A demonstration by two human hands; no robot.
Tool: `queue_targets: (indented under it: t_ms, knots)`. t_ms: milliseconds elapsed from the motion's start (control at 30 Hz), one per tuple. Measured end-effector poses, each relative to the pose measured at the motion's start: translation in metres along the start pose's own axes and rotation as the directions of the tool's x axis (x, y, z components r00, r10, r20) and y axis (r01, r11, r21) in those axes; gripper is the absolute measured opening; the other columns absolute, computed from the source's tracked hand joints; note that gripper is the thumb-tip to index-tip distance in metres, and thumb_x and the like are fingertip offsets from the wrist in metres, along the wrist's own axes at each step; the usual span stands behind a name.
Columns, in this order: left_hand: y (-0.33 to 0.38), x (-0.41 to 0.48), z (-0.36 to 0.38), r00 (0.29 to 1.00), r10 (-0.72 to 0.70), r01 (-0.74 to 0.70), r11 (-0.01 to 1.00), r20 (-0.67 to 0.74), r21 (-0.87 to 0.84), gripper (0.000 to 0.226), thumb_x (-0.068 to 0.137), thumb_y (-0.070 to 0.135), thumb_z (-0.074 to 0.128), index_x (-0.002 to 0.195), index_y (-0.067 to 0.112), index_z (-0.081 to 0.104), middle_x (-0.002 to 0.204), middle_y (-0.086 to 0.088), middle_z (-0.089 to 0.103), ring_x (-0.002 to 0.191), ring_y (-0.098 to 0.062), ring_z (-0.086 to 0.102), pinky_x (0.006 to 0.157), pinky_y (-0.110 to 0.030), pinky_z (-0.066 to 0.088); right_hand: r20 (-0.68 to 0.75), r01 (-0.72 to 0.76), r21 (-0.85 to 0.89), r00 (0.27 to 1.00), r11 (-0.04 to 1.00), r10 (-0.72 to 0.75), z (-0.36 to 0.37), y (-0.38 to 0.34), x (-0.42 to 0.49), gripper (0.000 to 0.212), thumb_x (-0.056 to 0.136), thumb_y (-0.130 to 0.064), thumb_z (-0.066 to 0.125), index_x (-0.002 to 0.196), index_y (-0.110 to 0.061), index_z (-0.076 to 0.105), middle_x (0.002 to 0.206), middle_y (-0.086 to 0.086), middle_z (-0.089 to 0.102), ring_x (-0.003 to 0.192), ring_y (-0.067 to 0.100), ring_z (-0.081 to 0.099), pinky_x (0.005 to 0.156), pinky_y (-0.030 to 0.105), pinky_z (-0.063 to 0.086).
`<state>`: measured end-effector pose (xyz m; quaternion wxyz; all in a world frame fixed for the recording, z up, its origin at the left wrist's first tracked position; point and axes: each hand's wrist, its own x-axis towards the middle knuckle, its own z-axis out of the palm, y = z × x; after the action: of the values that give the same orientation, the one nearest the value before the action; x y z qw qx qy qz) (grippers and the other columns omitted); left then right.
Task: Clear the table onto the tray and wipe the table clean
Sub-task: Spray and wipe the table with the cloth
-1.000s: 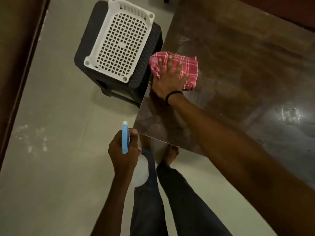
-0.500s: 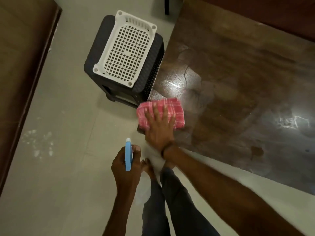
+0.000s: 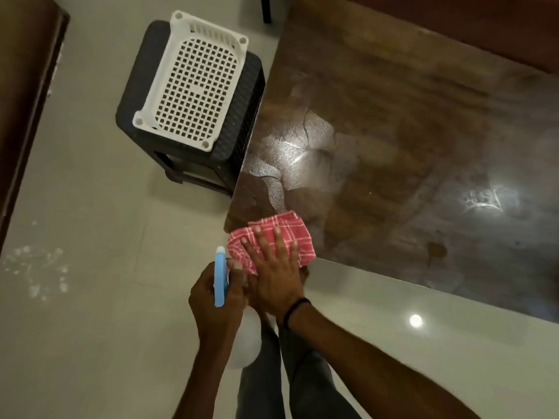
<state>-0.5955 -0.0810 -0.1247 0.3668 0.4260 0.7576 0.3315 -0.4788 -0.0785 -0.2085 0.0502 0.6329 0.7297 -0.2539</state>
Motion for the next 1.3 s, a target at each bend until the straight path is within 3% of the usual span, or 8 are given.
queue_targets:
  t_ms: [267,367,500,633,800,900,1133,1300]
  knots:
    - [0.027,0.007,0.031,0.989,0.096,-0.094,0.995,0.114,-0.028,0.022,0.087,0.032,0.066,0.074,0.018,0.055,0.057,-0.005,0.057,0.043,-0.025,0.056,0.046,-0.043,0.055,-0.05,-0.454,0.159,0.883,0.877,0.466,-0.046,0.078,0.042,0.069,0.099,-0.06,0.023,0.159,-0.037,-0.003,0.168,0.002,-0.012,0.152,0.038,-0.016,0.118,0.07,0.001]
    - [0.042,0.011,0.044,0.974,0.163,-0.156,0.986,0.159,-0.05,0.025,0.086,0.037,0.063,0.071,0.02,0.052,0.054,-0.001,0.055,0.042,-0.02,0.055,0.044,-0.038,0.054,0.01,-0.437,0.161,0.897,0.885,0.441,-0.03,0.068,-0.015,0.069,0.1,-0.061,0.02,0.159,-0.037,-0.006,0.167,0.002,-0.014,0.151,0.038,-0.017,0.117,0.07,0.007]
    - [0.054,0.019,0.062,0.949,0.234,-0.217,0.971,0.21,-0.103,0.02,0.084,0.03,0.067,0.073,0.029,0.05,0.055,0.01,0.052,0.048,-0.014,0.058,0.047,-0.011,0.048,-0.063,-0.427,0.149,0.896,0.892,0.44,-0.039,0.107,0.015,0.069,0.098,-0.063,0.019,0.157,-0.041,-0.008,0.168,0.003,-0.007,0.153,0.039,-0.011,0.118,0.07,0.006]
    - [0.053,0.029,0.082,0.938,0.236,-0.206,0.968,0.253,-0.14,0.025,0.085,0.024,0.072,0.074,0.03,0.051,0.055,0.014,0.054,0.051,-0.007,0.06,0.047,-0.009,0.047,-0.111,-0.525,0.193,0.828,0.829,0.55,-0.037,0.103,0.029,0.069,0.099,-0.063,0.018,0.159,-0.035,-0.002,0.169,0.006,-0.003,0.153,0.039,-0.01,0.118,0.069,0.008]
    - [0.065,0.038,0.095,0.891,0.362,-0.292,0.919,0.274,-0.265,0.028,0.089,0.053,0.059,0.083,0.026,0.056,0.067,0.028,0.06,0.066,0.015,0.061,0.06,0.001,0.045,-0.073,-0.395,0.211,0.906,0.894,0.417,-0.024,0.095,-0.021,0.074,0.097,-0.072,0.01,0.16,-0.034,0.003,0.168,0.006,0.004,0.153,0.042,0.002,0.115,0.071,0.018]
    - [0.07,0.044,0.107,0.893,0.322,-0.245,0.934,0.314,-0.262,0.03,0.086,0.058,0.061,0.074,0.033,0.05,0.059,0.018,0.058,0.051,0.002,0.059,0.05,-0.005,0.046,-0.147,-0.399,0.169,0.894,0.901,0.423,-0.044,0.138,0.028,0.07,0.099,-0.065,0.017,0.157,-0.036,-0.009,0.168,0.005,-0.002,0.153,0.04,-0.004,0.117,0.07,0.011]
    - [0.094,0.031,0.135,0.896,0.155,-0.162,0.987,0.415,-0.017,0.04,0.085,0.009,0.074,0.073,0.036,0.048,0.062,0.014,0.054,0.058,0.009,0.061,0.052,0.0,0.044,-0.072,-0.444,0.256,0.877,0.859,0.475,-0.026,0.104,-0.032,0.077,0.097,-0.074,0.021,0.16,-0.032,0.01,0.167,0.005,0.009,0.153,0.037,0.004,0.12,0.065,0.014]
    - [0.127,0.011,0.157,0.833,-0.047,-0.024,0.992,0.552,0.121,0.036,0.089,0.02,0.071,0.069,0.032,0.042,0.063,0.01,0.051,0.052,0.017,0.056,0.045,-0.002,0.042,-0.051,-0.471,0.28,0.863,0.836,0.503,-0.031,0.112,-0.039,0.071,0.099,-0.07,0.018,0.157,-0.029,0.02,0.163,0.007,0.029,0.149,0.039,0.025,0.112,0.068,0.03]
